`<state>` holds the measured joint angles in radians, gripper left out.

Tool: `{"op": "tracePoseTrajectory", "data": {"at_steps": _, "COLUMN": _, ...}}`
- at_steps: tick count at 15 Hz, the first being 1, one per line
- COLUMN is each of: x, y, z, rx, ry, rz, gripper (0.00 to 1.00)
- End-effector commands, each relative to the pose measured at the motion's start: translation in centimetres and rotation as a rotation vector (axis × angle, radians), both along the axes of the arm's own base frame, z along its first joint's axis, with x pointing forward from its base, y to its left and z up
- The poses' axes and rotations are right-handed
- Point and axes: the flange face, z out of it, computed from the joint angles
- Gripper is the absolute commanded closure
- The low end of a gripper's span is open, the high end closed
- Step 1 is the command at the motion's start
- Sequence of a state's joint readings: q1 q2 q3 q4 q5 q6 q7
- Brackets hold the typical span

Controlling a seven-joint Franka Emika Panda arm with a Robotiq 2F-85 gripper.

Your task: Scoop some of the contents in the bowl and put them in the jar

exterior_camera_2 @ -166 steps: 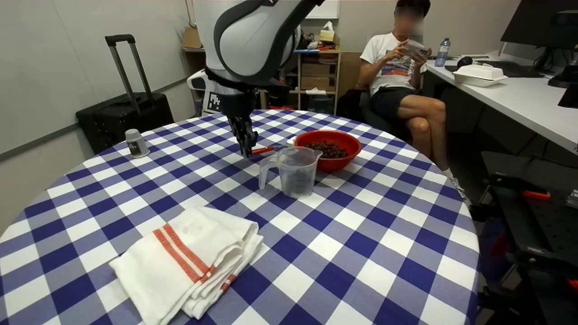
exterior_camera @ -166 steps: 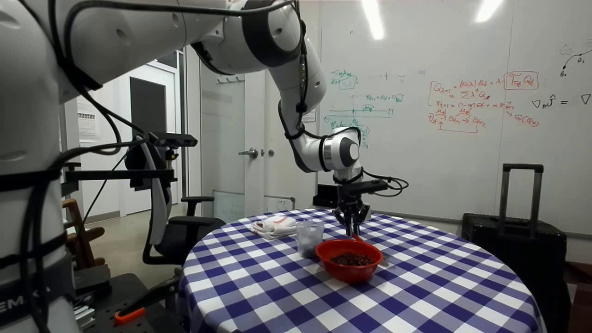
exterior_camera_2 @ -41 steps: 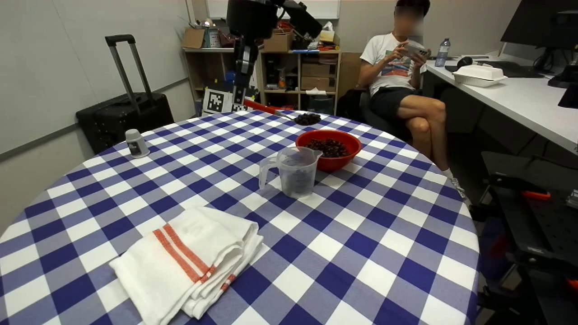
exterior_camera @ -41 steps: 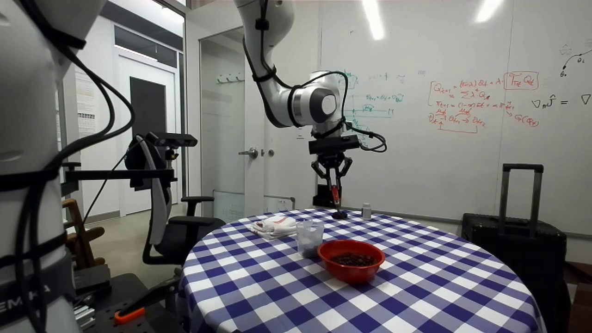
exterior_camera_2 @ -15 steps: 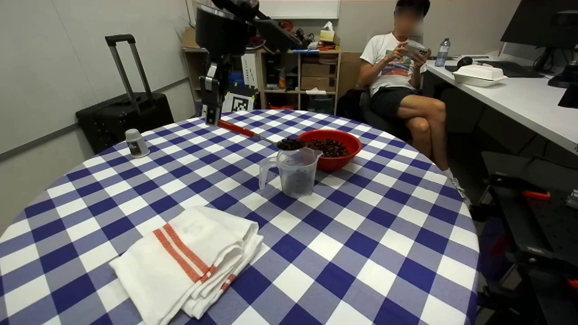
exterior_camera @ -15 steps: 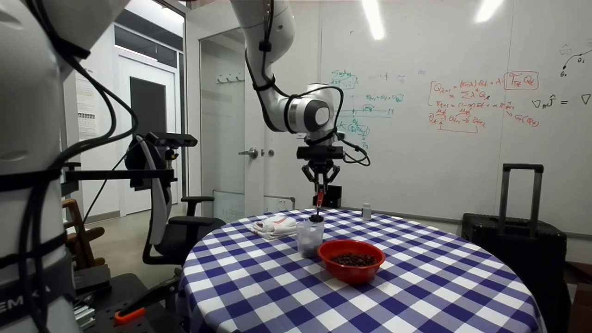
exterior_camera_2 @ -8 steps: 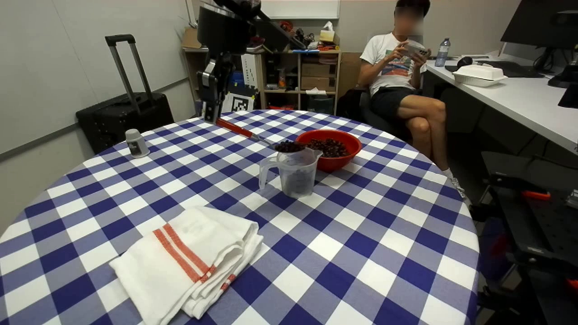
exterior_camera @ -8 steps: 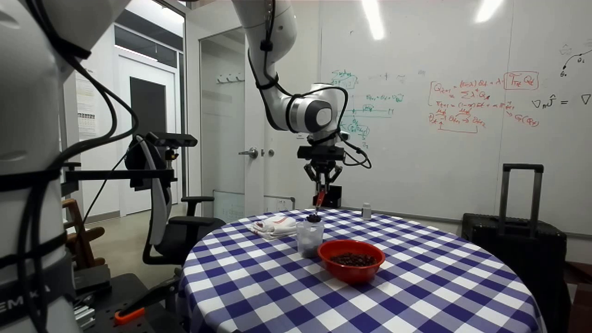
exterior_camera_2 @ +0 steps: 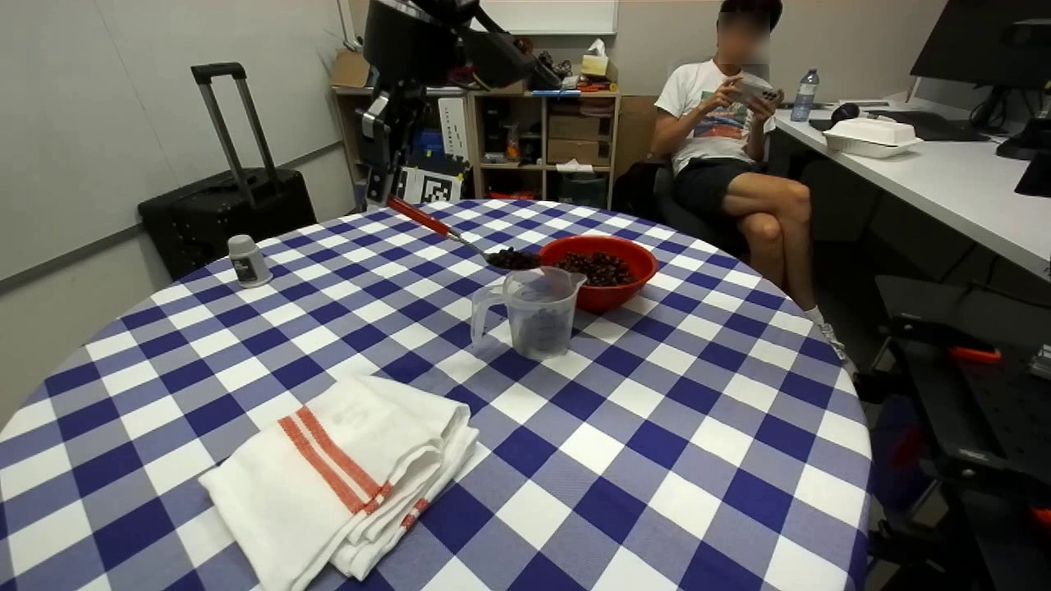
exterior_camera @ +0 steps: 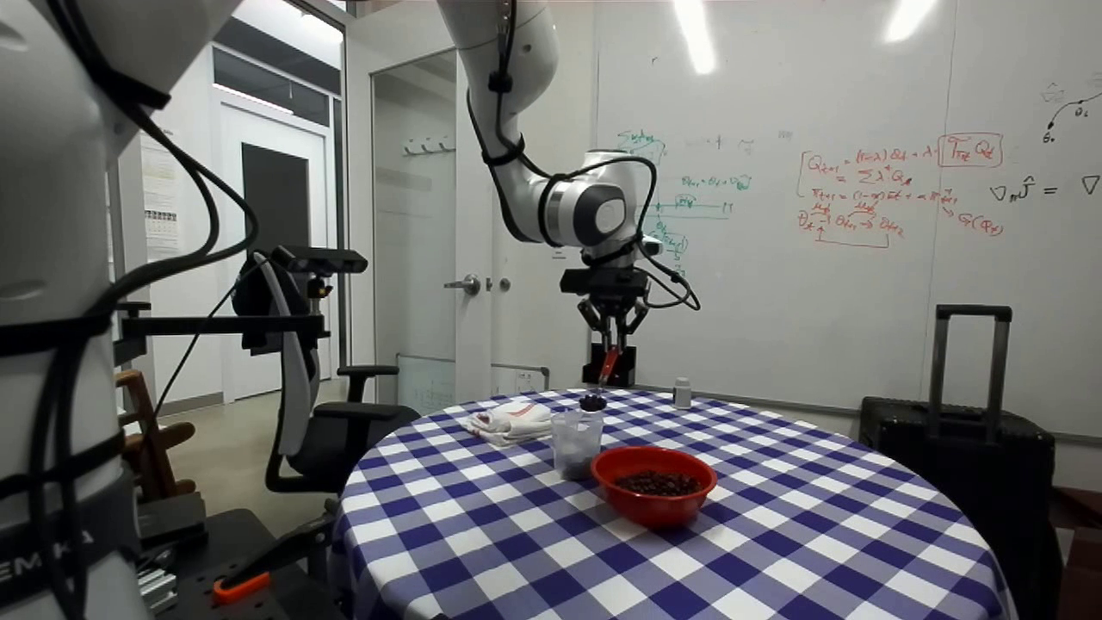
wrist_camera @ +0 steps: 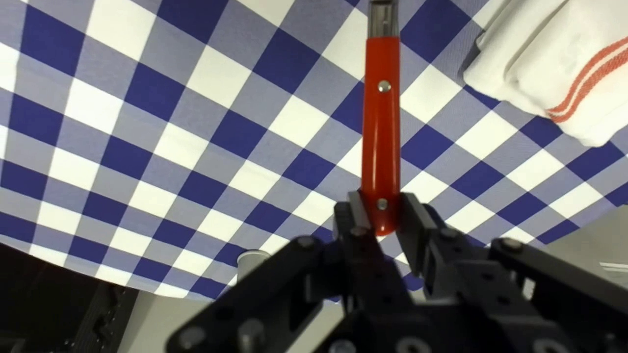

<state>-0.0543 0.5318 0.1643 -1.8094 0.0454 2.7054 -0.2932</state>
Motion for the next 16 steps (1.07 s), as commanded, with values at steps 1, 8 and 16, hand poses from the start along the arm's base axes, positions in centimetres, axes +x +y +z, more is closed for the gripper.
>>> {"op": "tracePoseTrajectory", "data": {"at_steps": 1, "x": -0.8, "y": 0.1, "z": 1.3, "rx": 0.02, "ry": -0.033, "rz": -0.056, "gripper": 0.95}}
{"op": "tracePoseTrajectory", "data": {"at_steps": 8, "x": -2.6, "y": -0.4, "z": 1.9, "rx": 0.012, "ry": -0.03, "rz": -0.106, "gripper": 0.95}}
{"op": "tracePoseTrajectory", "data": {"at_steps": 16, "x": -3.7, "y": -0.9, "z": 1.2, "rx": -0.011, "ry": -0.074, "rz": -0.203, "gripper": 0.95}}
